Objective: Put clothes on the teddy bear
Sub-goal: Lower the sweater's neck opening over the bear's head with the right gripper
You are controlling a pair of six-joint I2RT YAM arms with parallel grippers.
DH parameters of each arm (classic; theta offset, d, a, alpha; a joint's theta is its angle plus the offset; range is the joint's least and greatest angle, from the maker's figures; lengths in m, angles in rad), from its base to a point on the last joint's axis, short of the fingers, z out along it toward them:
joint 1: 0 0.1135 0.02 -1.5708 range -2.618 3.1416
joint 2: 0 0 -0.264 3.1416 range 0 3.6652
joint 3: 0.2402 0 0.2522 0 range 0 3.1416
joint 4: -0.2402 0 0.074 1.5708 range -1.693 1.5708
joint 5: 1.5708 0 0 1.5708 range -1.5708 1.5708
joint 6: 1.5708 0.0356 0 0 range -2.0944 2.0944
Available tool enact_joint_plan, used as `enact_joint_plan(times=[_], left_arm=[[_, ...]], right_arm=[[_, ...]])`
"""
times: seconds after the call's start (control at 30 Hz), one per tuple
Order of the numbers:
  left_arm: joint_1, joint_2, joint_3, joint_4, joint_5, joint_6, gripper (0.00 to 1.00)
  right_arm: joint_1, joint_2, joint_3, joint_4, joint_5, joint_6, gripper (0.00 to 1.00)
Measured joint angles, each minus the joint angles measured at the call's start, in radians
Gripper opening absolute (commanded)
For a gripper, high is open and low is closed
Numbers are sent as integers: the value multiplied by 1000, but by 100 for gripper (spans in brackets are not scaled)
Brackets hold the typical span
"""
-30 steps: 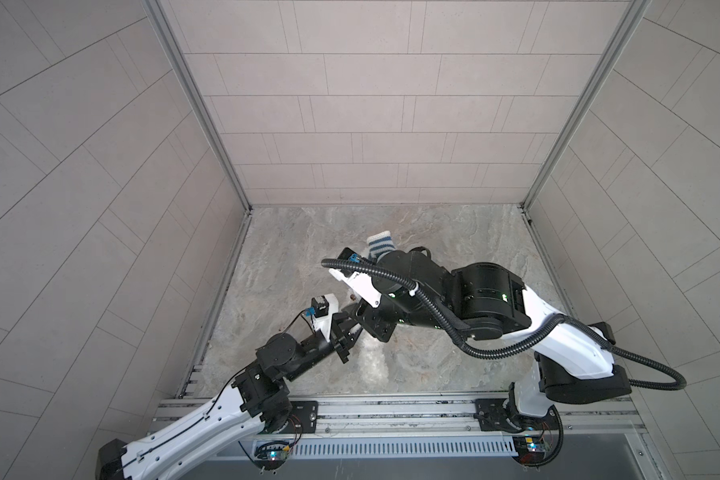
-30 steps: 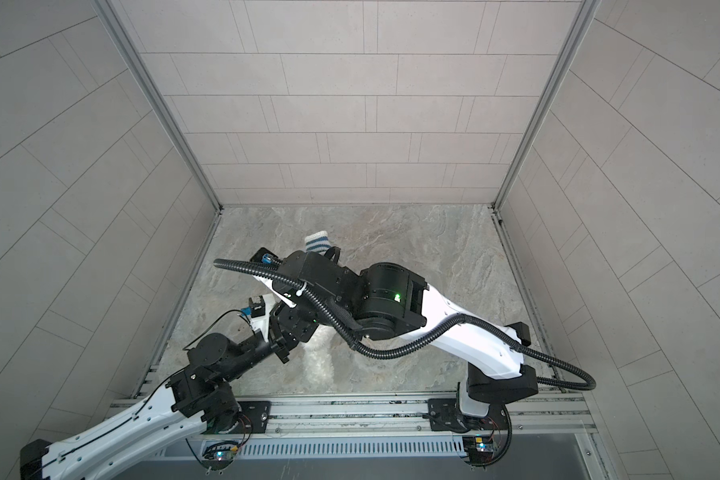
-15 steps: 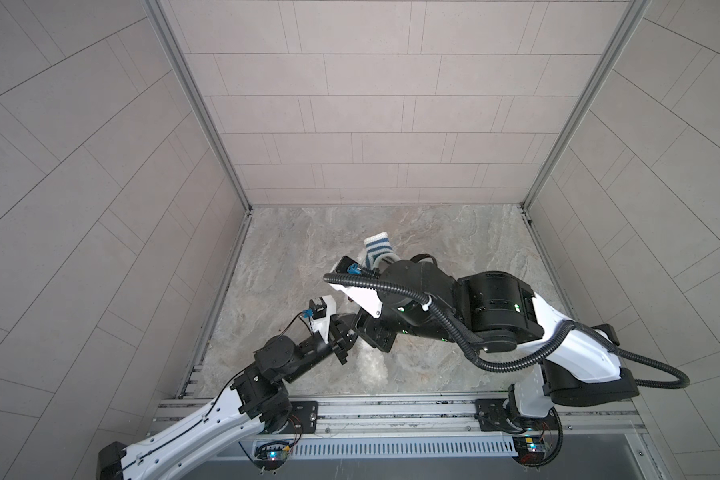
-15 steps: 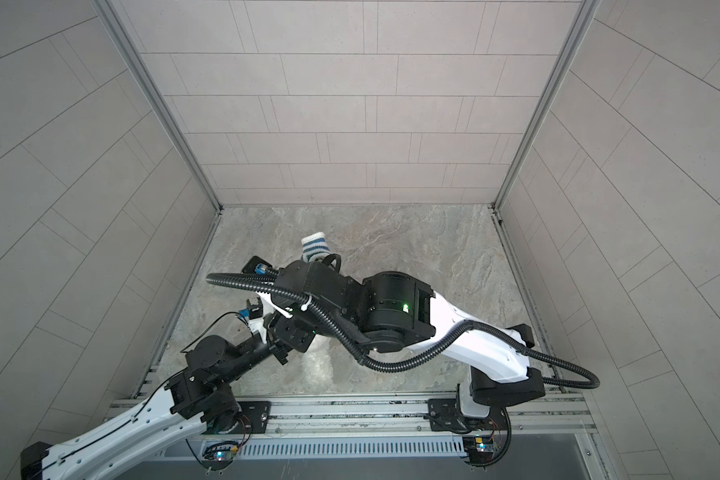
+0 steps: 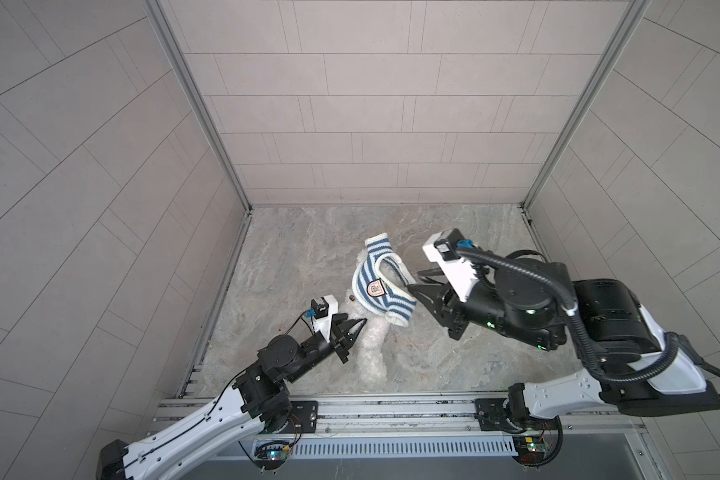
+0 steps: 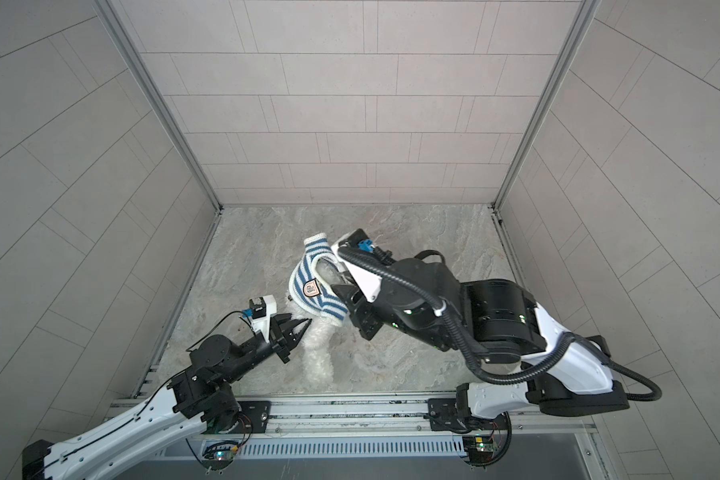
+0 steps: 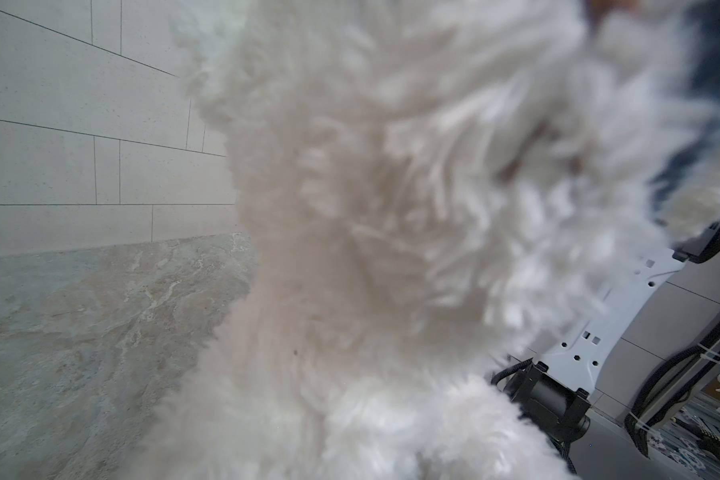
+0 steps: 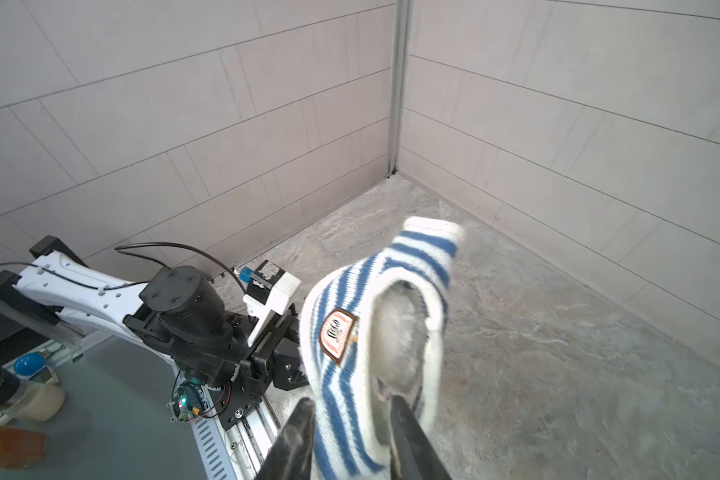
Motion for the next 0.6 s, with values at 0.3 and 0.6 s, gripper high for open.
enact_joint_plan(times=[0.3,0.6], left_arm=[[0,43,-2,2,1,15,0],[0,51,-5,-19,-3,60,0]], right_arm=[[-82,10,-11,-22,-24,61,18],[-239,115,-82,-22,-216,73,15]])
